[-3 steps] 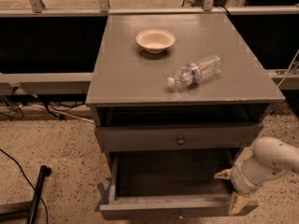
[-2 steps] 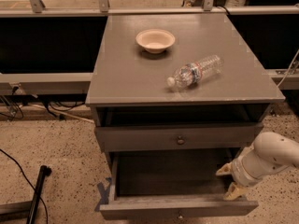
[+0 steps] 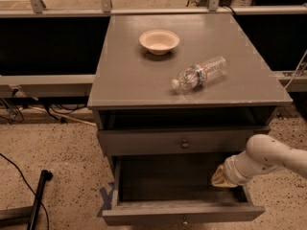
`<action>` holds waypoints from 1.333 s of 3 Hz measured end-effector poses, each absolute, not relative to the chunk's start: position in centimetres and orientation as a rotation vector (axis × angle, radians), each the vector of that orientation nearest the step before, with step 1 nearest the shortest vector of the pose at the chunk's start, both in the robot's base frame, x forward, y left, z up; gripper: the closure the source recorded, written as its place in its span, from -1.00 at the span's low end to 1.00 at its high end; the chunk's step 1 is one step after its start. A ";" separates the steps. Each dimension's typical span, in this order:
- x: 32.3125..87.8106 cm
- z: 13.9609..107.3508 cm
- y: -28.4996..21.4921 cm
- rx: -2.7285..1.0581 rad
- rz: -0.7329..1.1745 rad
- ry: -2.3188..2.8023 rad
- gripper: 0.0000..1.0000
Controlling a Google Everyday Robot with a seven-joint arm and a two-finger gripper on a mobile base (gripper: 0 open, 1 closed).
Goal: Open middle drawer
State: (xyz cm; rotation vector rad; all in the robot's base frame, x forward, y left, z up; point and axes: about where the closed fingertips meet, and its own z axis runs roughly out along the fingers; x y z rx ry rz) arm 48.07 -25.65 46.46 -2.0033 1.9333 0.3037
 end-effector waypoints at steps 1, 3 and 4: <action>48.9 42.4 -23.4 -1.960 0.363 1.962 1.00; 46.5 37.8 -20.5 -1.921 0.536 2.012 1.00; 43.0 39.1 -20.3 -1.921 0.646 1.988 1.00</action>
Offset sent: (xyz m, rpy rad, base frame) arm -0.0005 0.0545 -0.1117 0.1035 0.1654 -0.0898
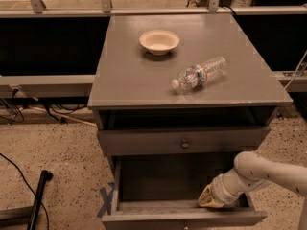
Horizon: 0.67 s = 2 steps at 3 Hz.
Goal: Open middle drawer
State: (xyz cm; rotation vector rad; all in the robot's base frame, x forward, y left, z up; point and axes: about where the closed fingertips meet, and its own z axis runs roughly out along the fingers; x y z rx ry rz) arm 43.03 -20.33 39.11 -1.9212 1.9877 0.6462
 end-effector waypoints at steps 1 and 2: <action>41.2 39.8 -20.4 -1.942 0.717 1.967 1.00; 40.2 40.0 -20.5 -1.956 0.754 1.966 1.00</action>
Offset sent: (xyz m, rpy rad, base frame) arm -0.0500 -0.0071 0.0168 0.0382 0.1213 0.0771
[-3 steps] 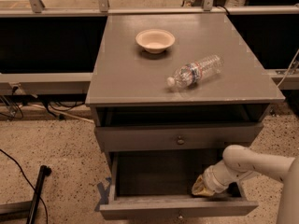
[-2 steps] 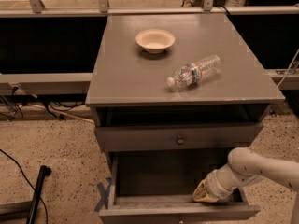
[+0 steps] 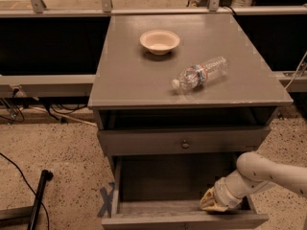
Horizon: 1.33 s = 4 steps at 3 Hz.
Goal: Open middle drawer
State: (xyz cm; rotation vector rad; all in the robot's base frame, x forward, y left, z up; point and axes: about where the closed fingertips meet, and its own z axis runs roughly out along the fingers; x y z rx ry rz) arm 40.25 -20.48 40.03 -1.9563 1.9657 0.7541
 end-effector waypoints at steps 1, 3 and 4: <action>40.3 40.0 -20.4 -1.956 0.754 1.966 1.00; 40.3 40.0 -20.4 -1.956 0.754 1.966 1.00; 40.3 40.0 -20.4 -1.956 0.754 1.966 1.00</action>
Offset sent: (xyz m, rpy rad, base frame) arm -0.0021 -0.0197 0.0158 -0.1149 -0.0282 -0.0495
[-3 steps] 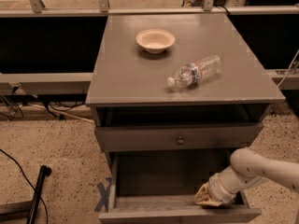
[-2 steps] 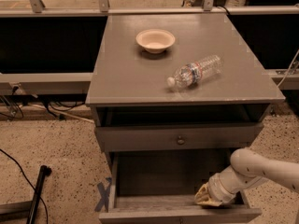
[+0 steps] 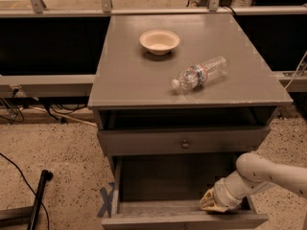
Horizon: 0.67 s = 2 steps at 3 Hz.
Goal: Open middle drawer
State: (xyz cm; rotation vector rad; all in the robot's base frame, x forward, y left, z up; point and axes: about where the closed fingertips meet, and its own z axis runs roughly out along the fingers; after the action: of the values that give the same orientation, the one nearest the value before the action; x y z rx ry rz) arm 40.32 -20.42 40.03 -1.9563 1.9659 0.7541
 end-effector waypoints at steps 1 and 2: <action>40.4 40.0 -20.4 -1.956 0.754 1.966 1.00; 40.4 40.0 -20.4 -1.956 0.754 1.966 1.00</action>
Offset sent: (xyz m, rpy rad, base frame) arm 0.0436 -0.0127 -0.0254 -0.1104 -0.1349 -0.4006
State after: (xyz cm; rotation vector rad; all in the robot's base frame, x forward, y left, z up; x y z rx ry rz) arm 40.38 -20.38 40.03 -1.9562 1.9659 0.7541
